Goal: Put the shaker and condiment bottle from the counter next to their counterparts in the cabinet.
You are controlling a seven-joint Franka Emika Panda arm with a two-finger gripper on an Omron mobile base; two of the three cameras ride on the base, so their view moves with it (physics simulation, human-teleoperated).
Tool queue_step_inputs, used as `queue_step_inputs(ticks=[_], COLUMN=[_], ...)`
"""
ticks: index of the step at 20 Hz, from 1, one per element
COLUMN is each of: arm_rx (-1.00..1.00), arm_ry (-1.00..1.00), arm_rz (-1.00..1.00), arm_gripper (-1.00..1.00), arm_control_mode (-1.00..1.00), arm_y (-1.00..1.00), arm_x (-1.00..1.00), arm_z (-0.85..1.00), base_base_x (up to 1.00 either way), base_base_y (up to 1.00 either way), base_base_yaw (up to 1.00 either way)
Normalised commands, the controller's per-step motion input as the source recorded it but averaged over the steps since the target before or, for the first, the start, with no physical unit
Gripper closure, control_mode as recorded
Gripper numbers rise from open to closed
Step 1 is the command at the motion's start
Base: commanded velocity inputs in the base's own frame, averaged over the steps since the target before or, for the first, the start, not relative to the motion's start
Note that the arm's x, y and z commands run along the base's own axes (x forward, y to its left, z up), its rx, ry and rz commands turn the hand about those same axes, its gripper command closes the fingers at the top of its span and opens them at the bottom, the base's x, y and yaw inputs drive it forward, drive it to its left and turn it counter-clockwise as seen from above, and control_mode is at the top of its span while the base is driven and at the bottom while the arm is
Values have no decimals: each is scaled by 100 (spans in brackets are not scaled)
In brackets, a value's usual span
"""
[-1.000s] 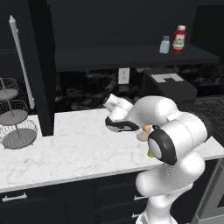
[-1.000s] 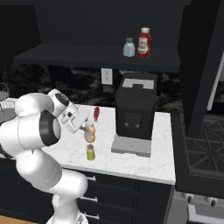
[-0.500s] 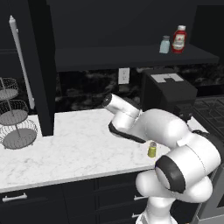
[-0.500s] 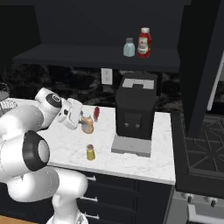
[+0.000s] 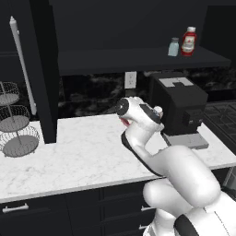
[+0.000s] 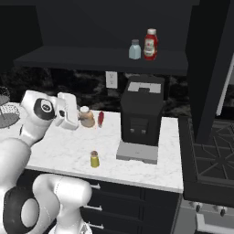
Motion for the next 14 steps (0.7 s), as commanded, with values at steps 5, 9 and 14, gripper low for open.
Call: queue_step_inputs(ticks=[5, 9, 14], arm_rx=[0, 0, 0], arm_ry=[-12, 0, 5], arm_rz=[14, 6, 2], arm_gripper=[100, 100, 100], arm_control_mode=[-100, -100, -100], arm_y=[0, 0, 0], arm_x=[-41, -7, -17], arm_z=[76, 90, 89], base_base_x=[0, 0, 0], base_base_y=[0, 0, 0], base_base_yaw=[0, 0, 0])
